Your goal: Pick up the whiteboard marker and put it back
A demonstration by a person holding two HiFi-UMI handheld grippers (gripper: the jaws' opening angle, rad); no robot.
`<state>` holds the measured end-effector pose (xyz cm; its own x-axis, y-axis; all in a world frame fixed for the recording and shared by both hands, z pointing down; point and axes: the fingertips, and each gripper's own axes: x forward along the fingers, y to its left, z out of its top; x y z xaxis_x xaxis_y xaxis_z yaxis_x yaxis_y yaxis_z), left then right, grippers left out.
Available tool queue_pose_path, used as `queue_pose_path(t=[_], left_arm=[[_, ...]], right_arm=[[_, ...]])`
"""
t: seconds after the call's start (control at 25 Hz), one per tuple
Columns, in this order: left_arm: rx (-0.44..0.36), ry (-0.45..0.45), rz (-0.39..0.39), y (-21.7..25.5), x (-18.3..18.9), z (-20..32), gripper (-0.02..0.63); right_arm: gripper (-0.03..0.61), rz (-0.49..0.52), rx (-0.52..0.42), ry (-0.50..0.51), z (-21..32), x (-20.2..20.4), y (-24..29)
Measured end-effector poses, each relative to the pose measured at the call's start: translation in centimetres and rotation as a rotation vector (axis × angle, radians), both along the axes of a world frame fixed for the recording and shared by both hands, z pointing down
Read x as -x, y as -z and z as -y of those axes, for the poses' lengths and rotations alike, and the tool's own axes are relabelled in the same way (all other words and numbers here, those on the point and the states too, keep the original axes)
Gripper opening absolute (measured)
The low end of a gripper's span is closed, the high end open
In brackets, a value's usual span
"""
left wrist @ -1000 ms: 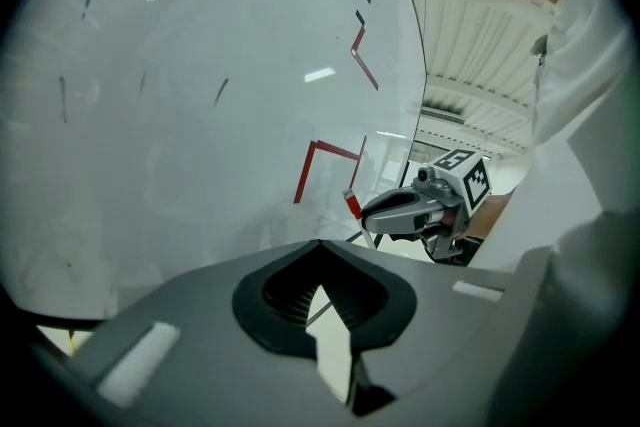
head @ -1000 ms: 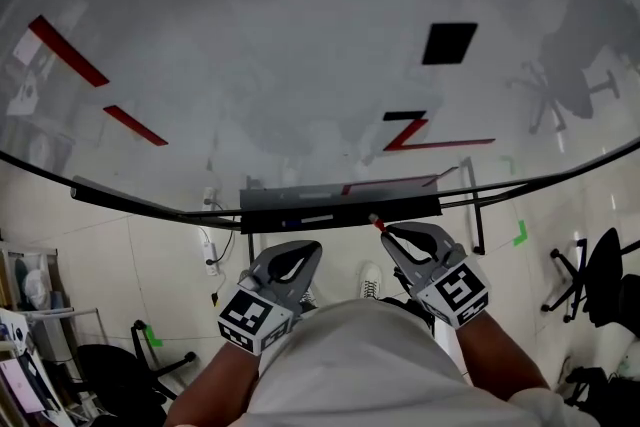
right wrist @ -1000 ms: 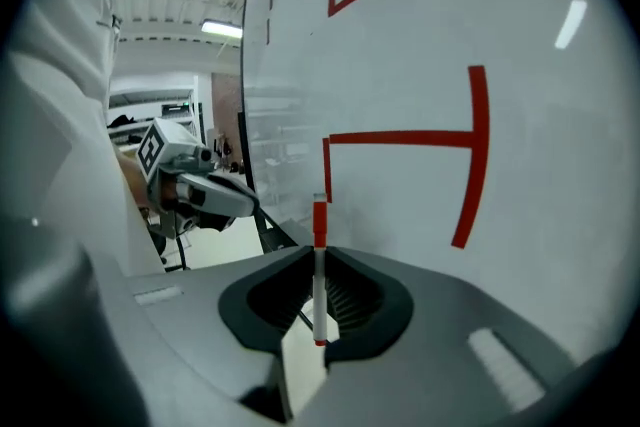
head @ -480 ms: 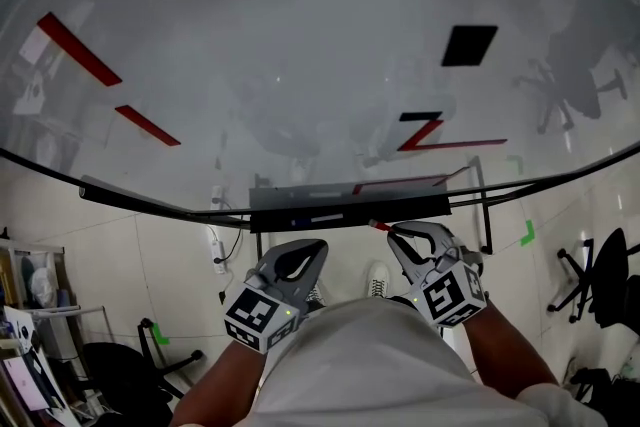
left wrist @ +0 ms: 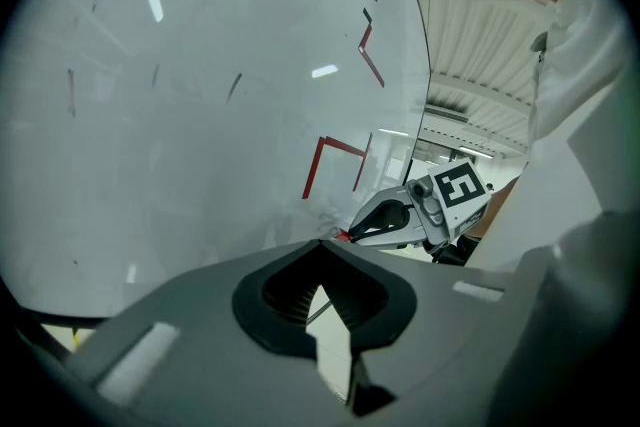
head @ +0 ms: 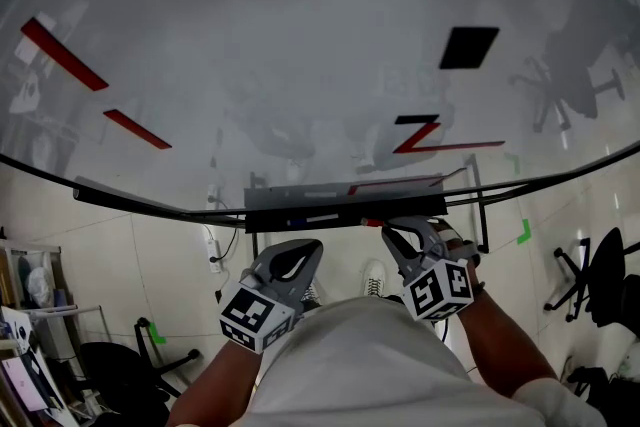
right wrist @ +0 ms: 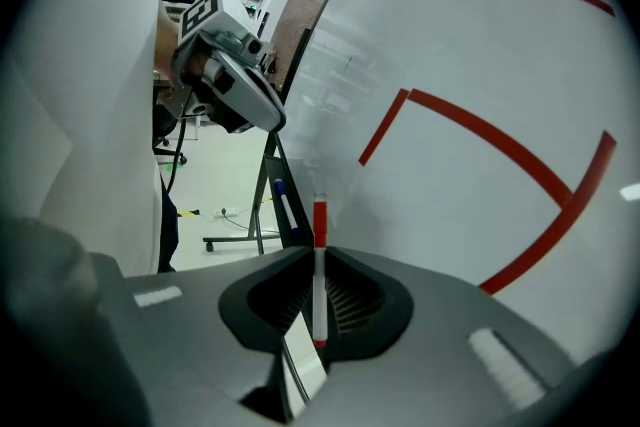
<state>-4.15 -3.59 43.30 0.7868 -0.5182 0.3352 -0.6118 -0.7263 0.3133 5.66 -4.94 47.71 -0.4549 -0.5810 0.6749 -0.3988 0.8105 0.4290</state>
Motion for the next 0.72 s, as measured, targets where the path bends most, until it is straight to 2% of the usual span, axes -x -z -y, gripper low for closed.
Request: queue_pose_path(t=[0.28, 0.52, 0.72], left_arm=[[0.007, 0.009, 0.006, -0.2, 0.3, 0.1, 0.017], [0.007, 0.012, 0.006, -0.2, 0.4, 0.2, 0.017], [0.012, 0.016, 0.004, -0.4, 0.4, 0.1, 0.017]], right_arm=[[0.04, -0.119, -0.034, 0.071, 0.5, -0.3, -1.7], [0.038, -0.284, -0.09, 0.172, 1.0, -0.3, -3.5], [0.04, -0.358, -0.077, 0.214, 1.1, -0.5, -5.1]])
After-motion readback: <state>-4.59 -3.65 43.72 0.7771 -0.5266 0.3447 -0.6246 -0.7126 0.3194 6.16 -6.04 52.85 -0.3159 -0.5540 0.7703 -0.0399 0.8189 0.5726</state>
